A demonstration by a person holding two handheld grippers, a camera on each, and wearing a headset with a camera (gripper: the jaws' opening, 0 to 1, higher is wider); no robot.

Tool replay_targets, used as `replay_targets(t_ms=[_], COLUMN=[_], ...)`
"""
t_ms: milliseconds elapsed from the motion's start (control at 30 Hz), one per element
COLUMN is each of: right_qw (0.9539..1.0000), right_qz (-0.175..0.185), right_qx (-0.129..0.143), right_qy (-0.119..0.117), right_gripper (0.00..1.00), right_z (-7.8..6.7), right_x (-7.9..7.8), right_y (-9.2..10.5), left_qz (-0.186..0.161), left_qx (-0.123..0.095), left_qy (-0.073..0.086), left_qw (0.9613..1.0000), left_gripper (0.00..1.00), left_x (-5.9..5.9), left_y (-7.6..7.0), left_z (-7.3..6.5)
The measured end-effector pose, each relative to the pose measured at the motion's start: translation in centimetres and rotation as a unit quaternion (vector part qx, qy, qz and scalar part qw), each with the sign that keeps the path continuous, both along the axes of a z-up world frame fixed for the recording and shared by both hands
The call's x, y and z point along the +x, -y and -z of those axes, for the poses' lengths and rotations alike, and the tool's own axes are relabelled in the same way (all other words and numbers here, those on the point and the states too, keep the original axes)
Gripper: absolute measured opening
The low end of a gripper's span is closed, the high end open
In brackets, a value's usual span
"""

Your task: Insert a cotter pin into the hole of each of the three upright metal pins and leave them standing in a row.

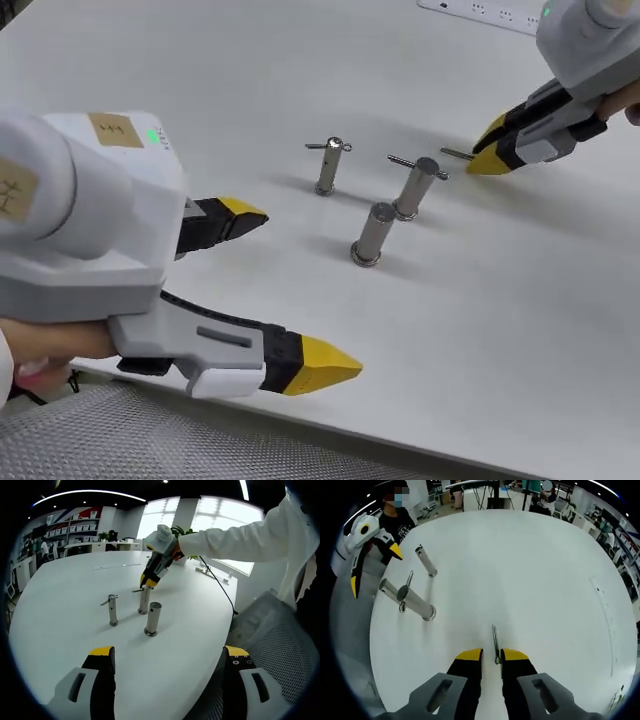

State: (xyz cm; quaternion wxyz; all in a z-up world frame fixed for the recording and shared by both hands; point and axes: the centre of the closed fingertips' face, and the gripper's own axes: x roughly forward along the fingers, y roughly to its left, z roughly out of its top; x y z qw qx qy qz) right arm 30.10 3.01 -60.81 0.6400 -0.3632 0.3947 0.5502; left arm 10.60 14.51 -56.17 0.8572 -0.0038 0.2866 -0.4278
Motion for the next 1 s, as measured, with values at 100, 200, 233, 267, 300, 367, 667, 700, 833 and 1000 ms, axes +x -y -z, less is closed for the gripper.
replay_targets(t_ms=[100,200,233,267,300,367,667,700,833,1000], right_qw=[1.0,0.9999,0.9999,0.9996,0.9991,0.998,0.9981,0.9979,0.9956,0.9954], right_qz=[0.006,-0.004,-0.009,-0.018,-0.029,-0.043,-0.04,-0.042,-0.063,-0.059], right_qx=[-0.007,-0.012,-0.014,-0.021,-0.027,-0.039,-0.046,-0.047,-0.061,-0.065], right_qy=[-0.001,0.0,0.002,0.007,0.017,0.025,0.012,0.013,0.032,0.036], right_gripper=[0.07,0.04,0.03,0.02,0.0,0.0,0.0,0.0,0.0,0.0], right_z=[0.0,-0.1,-0.1,-0.1,-0.1,-0.2,0.1,0.1,0.2,0.1], right_x=[-0.1,-0.2,-0.2,-0.3,-0.3,-0.3,0.1,0.1,-0.1,0.0], right_y=[0.0,0.0,-0.1,-0.1,-0.3,-0.3,-0.5,-0.5,-0.7,-0.5], left_qz=[0.001,0.005,0.007,0.009,0.011,0.011,0.006,0.004,-0.005,-0.005], left_qx=[-0.002,0.0,0.001,0.001,0.002,0.002,-0.002,-0.001,-0.004,0.008], left_qy=[-0.001,-0.006,-0.007,-0.008,-0.008,-0.008,-0.007,-0.006,-0.004,0.0], left_qw=[1.0,1.0,1.0,0.9999,0.9999,0.9999,1.0,1.0,1.0,1.0], left_gripper=[0.87,0.87,0.87,0.87,0.86,0.84,0.83,0.83,0.82,0.83], left_x=[0.0,-0.2,-0.2,-0.3,-0.4,-0.4,0.3,0.4,0.9,1.0], left_y=[0.1,0.1,0.2,0.2,0.2,0.3,0.2,0.2,-0.4,-1.0], left_z=[0.0,0.3,0.3,0.4,0.4,0.4,0.1,0.1,-0.3,-0.4])
